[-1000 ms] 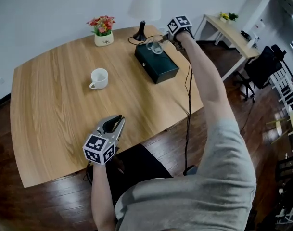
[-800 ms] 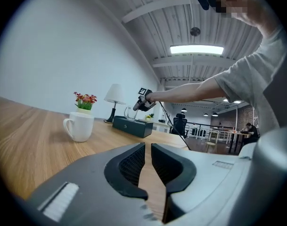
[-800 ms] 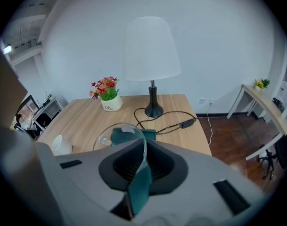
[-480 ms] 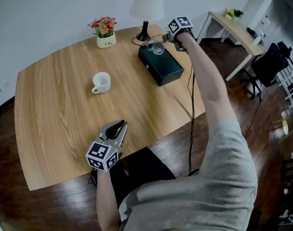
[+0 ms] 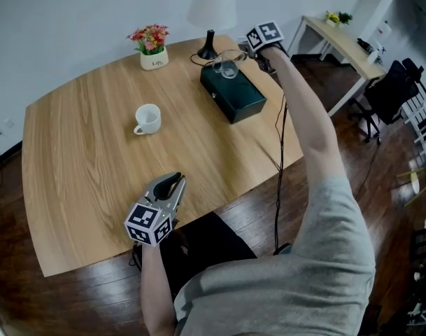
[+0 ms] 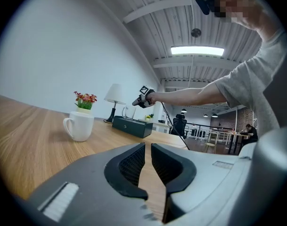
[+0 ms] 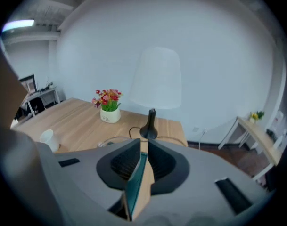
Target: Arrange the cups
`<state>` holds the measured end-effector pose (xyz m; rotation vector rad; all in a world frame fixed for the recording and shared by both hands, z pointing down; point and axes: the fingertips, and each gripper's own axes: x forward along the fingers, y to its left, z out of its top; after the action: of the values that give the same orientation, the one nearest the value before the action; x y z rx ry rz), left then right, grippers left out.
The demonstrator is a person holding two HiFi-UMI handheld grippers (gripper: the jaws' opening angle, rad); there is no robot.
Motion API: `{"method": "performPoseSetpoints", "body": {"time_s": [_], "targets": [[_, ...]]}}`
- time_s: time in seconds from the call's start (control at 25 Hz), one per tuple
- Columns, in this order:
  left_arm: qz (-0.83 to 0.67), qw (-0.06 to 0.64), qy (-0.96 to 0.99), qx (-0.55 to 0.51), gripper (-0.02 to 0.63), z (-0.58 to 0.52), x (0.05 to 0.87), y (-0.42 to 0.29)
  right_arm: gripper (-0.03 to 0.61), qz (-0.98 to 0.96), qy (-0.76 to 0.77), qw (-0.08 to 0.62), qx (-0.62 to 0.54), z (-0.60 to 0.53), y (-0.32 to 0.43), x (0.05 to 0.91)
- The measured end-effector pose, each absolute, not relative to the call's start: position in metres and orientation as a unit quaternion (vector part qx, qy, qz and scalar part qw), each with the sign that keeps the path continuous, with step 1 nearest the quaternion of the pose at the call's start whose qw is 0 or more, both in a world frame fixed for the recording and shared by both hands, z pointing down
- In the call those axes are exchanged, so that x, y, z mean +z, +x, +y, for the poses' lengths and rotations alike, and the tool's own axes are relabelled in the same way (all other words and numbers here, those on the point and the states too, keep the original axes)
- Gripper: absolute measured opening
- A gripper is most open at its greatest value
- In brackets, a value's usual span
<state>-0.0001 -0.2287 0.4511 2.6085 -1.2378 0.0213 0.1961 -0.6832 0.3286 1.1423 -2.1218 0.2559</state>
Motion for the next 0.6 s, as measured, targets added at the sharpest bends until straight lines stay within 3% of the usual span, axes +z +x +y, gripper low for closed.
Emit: {"method": "performPoseSetpoints", "body": {"time_s": [0.08,0.16,0.24,0.32,0.44,0.6], "targets": [[-0.421,0.133,0.897,0.003,0.052,-0.228,0.45,0.0,0.063,-0.849,0.428,0.308,0.029,-0.669,0.176,0.294],[-0.418,0.138,0.898,-0.002,0.052,-0.228,0.448,-0.001,0.062,-0.904,0.37,0.214,-0.02,-0.629,0.133,0.254],[-0.418,0.137,0.898,-0.002,0.052,-0.228,0.447,-0.001,0.052,-0.949,0.289,0.118,-0.037,-0.57,0.085,0.226],[-0.419,0.133,0.898,0.0,0.052,-0.23,0.447,0.001,0.048,-0.972,0.222,0.069,-0.034,-0.513,0.049,0.223],[-0.416,0.135,0.899,-0.002,0.052,-0.232,0.445,0.004,0.046,-0.986,0.155,0.054,-0.011,-0.445,0.012,0.254],[-0.412,0.142,0.9,-0.005,0.052,-0.233,0.444,0.004,0.035,-0.99,0.109,0.091,0.015,-0.393,-0.015,0.324]]}}
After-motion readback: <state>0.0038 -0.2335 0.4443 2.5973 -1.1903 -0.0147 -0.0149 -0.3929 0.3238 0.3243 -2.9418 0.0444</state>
